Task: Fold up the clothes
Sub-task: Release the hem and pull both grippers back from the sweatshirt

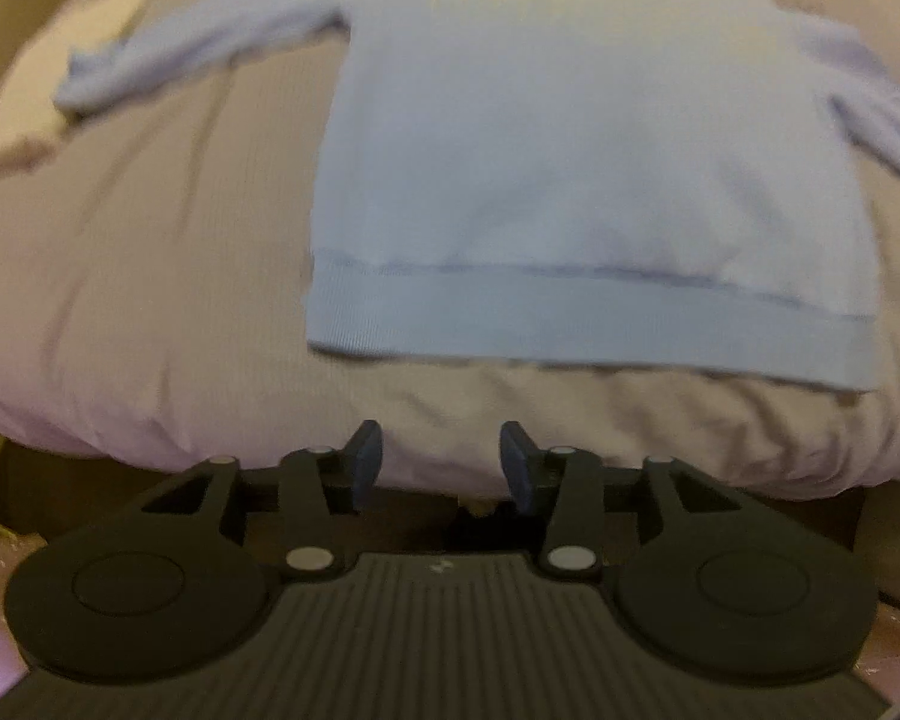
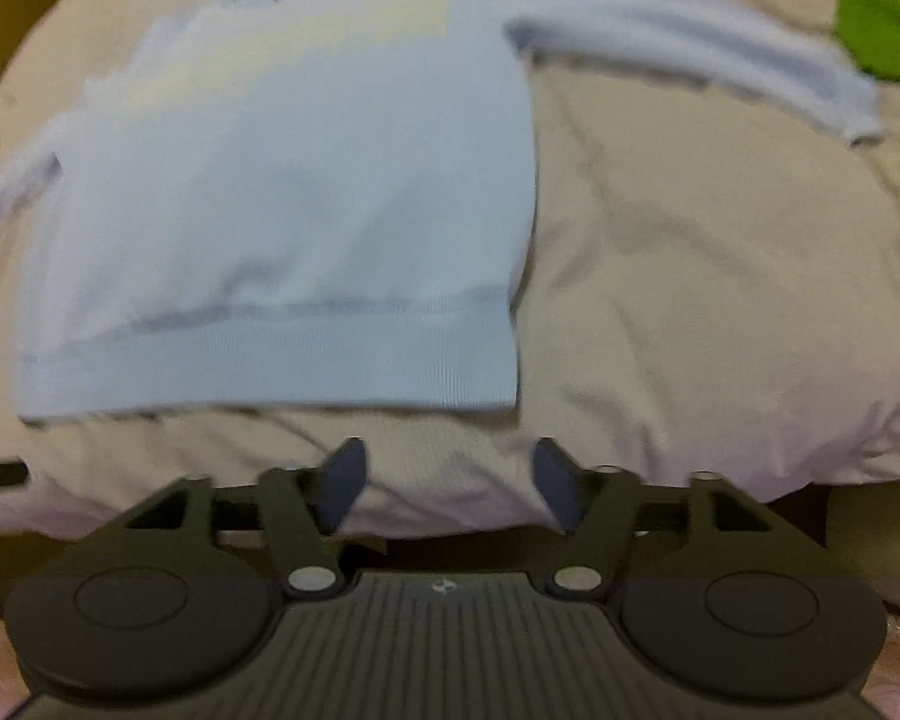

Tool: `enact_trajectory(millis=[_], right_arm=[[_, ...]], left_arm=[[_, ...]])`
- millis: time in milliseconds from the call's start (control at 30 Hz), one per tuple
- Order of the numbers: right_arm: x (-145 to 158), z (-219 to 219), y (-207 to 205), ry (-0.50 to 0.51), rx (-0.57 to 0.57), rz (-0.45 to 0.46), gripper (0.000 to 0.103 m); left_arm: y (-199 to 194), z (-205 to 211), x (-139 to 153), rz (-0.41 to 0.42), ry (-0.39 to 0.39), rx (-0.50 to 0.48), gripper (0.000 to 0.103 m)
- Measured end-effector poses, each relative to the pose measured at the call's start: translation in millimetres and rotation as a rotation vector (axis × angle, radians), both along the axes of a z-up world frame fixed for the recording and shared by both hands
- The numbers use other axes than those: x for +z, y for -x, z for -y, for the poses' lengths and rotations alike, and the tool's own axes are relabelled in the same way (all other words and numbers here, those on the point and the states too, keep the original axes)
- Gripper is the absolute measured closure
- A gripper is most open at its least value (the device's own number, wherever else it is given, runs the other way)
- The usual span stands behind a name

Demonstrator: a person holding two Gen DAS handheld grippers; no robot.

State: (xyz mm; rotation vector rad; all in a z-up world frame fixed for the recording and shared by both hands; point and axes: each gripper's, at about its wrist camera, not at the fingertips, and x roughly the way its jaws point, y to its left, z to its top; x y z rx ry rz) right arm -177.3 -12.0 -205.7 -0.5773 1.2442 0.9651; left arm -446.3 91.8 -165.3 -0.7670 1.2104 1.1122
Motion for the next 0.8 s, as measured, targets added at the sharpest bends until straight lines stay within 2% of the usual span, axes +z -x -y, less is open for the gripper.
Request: enact_trajectory(millis=[33,67,100,167,267,567,633,800], right_arm=[[15,1,-1,-0.022,-0.004,0.005,0.027],[29,3,-2,-0.039,-0.01,0.008,0.017],[43,5,-2,-0.058,-0.016,0.008,0.014],[67,12,0,-0.101,-0.017,-0.001,0.014],[92,19,5,-0.124,-0.012,0.003,0.014],[122,46,14,-0.133,-0.015,0.018,0.013],[128,56,13,-0.137,-0.018,0.028,0.013],[146,80,14,-0.144,-0.045,0.045,0.013]], left_arm=[[-7,-6,11,0.007,-0.023,-0.004,0.06],[-14,-12,21,0.015,-0.046,-0.007,0.06],[-18,-9,33,0.02,-0.066,-0.006,0.058],[-27,-1,58,0.03,-0.105,-0.002,0.052],[-28,12,71,0.039,-0.121,-0.005,0.046],[-28,50,111,0.066,-0.17,-0.015,0.044],[-27,58,116,0.069,-0.177,-0.026,0.041],[-28,75,123,0.075,-0.191,-0.052,0.04]])
